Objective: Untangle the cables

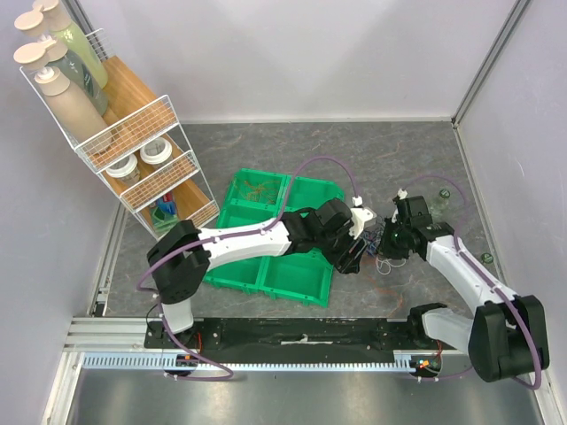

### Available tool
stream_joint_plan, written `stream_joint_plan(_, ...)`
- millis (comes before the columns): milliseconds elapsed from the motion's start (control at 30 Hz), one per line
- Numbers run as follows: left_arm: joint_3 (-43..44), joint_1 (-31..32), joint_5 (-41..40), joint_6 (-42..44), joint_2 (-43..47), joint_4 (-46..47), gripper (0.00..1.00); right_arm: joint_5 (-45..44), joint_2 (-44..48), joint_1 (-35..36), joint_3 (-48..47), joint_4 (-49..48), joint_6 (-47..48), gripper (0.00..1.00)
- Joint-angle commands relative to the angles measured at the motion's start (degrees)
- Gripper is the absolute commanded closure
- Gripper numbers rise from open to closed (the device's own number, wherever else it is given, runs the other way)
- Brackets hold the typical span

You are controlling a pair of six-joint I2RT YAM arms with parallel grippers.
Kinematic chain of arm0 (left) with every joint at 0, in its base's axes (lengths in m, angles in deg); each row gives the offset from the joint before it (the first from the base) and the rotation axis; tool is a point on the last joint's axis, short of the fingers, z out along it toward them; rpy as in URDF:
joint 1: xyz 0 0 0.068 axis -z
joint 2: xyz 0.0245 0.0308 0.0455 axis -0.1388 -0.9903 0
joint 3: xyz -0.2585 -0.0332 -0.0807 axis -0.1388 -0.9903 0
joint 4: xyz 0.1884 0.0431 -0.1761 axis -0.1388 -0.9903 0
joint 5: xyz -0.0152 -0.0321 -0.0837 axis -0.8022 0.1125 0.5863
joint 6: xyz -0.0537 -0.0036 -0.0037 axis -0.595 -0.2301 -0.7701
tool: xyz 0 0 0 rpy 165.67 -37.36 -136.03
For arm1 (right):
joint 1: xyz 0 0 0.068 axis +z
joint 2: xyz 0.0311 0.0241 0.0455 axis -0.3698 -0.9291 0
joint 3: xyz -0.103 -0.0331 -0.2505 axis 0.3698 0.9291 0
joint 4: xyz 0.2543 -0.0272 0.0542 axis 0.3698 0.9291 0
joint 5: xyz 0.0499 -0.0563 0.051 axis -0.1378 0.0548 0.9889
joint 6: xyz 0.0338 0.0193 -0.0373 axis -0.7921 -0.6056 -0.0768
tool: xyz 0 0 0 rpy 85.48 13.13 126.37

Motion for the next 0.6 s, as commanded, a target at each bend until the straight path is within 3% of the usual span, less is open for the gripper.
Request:
stream_joint_plan(0,0.1,0.1,-2.7,-2.4,-3.3,4.8,0.38,-2.8,4.7,-0.1,-2.7,-1.4,-1.4,1.0)
stream_joint_plan(133,1.6,0.1,-2.8,-3.4,-5.6,5.8,0.45,-1.9,10.1,-0.1,-6.5,4.3,-3.1,1.0)
stream_joint_plan(300,3.4,0.1,-5.2,-3.8,-7.6,5.9,0.35,1.6,10.9,-0.1,-9.4,7.6,-4.3,1.0)
stream_joint_plan(500,7.2,0.1,-5.1,-3.2,-9.3,3.7,0.37,2.0,10.5,-0.2,-9.7,8.3,-3.9,1.0)
stream_joint_plan(567,5.9,0.1,-4.0,-4.1,-7.8,5.9,0.31,2.3,10.4,-0.1,-10.0,8.6,-3.9,1.0)
